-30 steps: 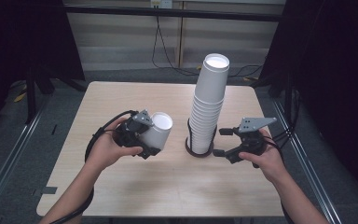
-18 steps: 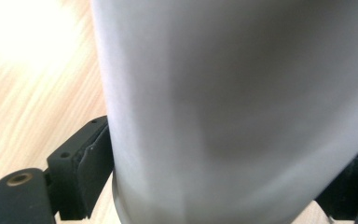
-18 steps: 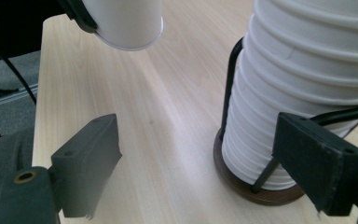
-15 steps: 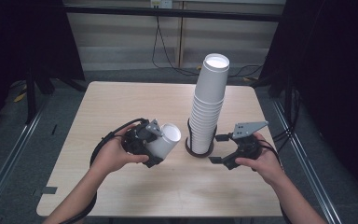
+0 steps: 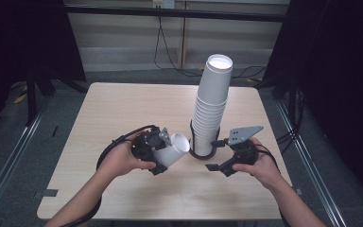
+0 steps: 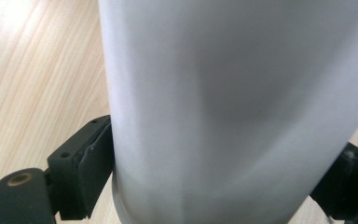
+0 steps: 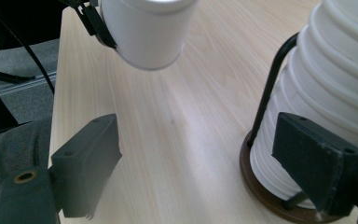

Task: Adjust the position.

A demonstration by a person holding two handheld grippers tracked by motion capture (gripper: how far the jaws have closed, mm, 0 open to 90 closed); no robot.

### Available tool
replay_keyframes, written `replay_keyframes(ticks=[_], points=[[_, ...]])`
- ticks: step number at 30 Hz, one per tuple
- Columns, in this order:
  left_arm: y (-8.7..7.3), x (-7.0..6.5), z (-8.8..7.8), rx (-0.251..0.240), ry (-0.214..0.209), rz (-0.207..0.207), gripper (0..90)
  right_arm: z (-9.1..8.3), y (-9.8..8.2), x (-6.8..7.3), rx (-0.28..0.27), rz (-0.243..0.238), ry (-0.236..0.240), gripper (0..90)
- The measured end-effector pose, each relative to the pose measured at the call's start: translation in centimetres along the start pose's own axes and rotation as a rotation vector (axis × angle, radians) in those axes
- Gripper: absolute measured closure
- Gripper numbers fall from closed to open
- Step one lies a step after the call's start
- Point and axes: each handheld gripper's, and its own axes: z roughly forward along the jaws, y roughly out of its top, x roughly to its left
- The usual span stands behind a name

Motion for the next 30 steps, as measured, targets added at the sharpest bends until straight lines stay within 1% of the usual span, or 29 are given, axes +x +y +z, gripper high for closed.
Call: replay_keyframes(ticks=[2, 3, 5, 8, 13, 14, 16, 18, 20, 22, 24, 25, 26, 29, 30], points=[[0.1, -0.1, 0.2, -0.001, -0.006, -0.004, 13.1, 0.1, 0.1, 0.1, 0.005, -0.009, 0.002, 14.4], [0.2, -0.2, 0.2, 0.005, -0.006, 0.005, 13.1, 0.2, 0.1, 0.2, 0.007, -0.007, 0.006, 14.4], [0.2, -0.2, 0.2, 0.007, -0.006, 0.007, 13.1, 0.2, 0.2, 0.3, 0.014, -0.003, 0.008, 14.4], [0.4, -0.3, 0.3, 0.011, -0.014, 0.007, 13.2, 0.3, 0.3, 0.3, 0.009, -0.024, 0.01, 14.6], [0.5, -0.4, 0.4, 0.022, -0.02, 0.013, 13.2, 0.3, 0.4, 0.4, 0.016, -0.006, 0.021, 14.6], [0.7, -0.4, 0.6, 0.029, -0.025, 0.021, 13.2, 0.4, 0.5, 0.4, 0.017, -0.021, 0.019, 14.6], [0.7, -0.5, 0.6, 0.032, -0.03, 0.018, 13.1, 0.5, 0.6, 0.5, 0.013, -0.023, 0.022, 14.7], [0.8, -0.5, 1.0, 0.04, -0.037, 0.021, 13.1, 0.7, 0.8, 0.6, 0.019, -0.024, 0.032, 14.6], [0.9, -0.7, 1.2, 0.047, -0.036, 0.023, 13.1, 0.9, 0.9, 0.7, 0.025, -0.027, 0.04, 14.7], [1.0, -0.7, 1.3, 0.058, -0.039, 0.032, 13.2, 1.1, 1.0, 0.7, 0.03, -0.034, 0.045, 14.6], [1.1, -0.8, 1.3, 0.056, -0.04, 0.033, 13.2, 1.2, 1.1, 0.8, 0.033, -0.039, 0.049, 14.7], [1.2, -0.8, 1.3, 0.063, -0.047, 0.037, 13.2, 1.3, 1.2, 0.8, 0.036, -0.042, 0.052, 14.7], [1.3, -0.9, 1.5, 0.054, -0.047, 0.034, 13.3, 1.5, 1.4, 0.9, 0.036, -0.05, 0.059, 14.7], [1.6, -1.1, 1.6, 0.054, -0.046, 0.041, 13.6, 1.9, 1.8, 1.0, 0.03, -0.044, 0.074, 14.6], [1.6, -1.1, 1.7, 0.056, -0.051, 0.044, 13.8, 2.0, 1.9, 1.0, 0.032, -0.051, 0.079, 14.6]])
